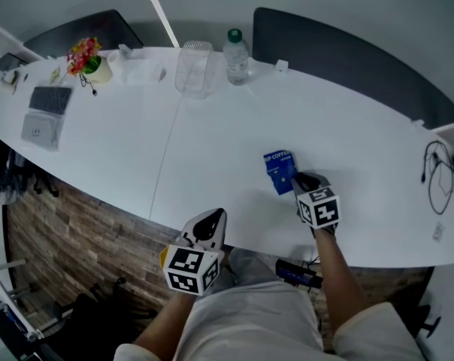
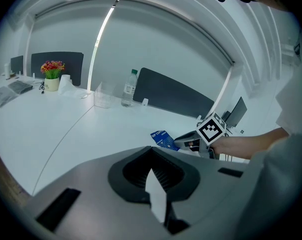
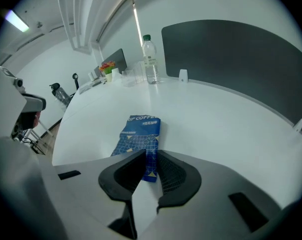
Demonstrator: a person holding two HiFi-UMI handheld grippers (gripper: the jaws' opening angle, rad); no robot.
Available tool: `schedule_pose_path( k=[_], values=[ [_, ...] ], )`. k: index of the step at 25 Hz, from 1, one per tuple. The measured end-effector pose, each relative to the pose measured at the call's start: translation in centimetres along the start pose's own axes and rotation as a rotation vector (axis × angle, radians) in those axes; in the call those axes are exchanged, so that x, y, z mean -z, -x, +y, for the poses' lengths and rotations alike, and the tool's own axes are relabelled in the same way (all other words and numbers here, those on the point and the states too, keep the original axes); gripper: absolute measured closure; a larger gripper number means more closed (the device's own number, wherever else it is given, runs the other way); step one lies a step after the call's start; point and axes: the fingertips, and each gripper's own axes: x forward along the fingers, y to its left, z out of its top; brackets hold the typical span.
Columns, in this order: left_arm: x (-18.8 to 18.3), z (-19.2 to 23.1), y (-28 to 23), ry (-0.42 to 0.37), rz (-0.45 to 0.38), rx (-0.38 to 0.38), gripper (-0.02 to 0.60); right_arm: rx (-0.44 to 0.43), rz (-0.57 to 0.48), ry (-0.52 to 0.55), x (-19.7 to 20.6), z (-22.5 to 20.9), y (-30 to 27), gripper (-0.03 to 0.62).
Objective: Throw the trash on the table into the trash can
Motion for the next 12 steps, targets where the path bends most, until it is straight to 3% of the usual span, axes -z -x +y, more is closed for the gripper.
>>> schedule_pose_path(
  k=[12],
  values=[
    [0.2,0.1,1.5,0.001,-0.022,-0.023,0.581,-0.053,-0.078,-0.049,-1.1,1.3,1.7,0.540]
  ],
)
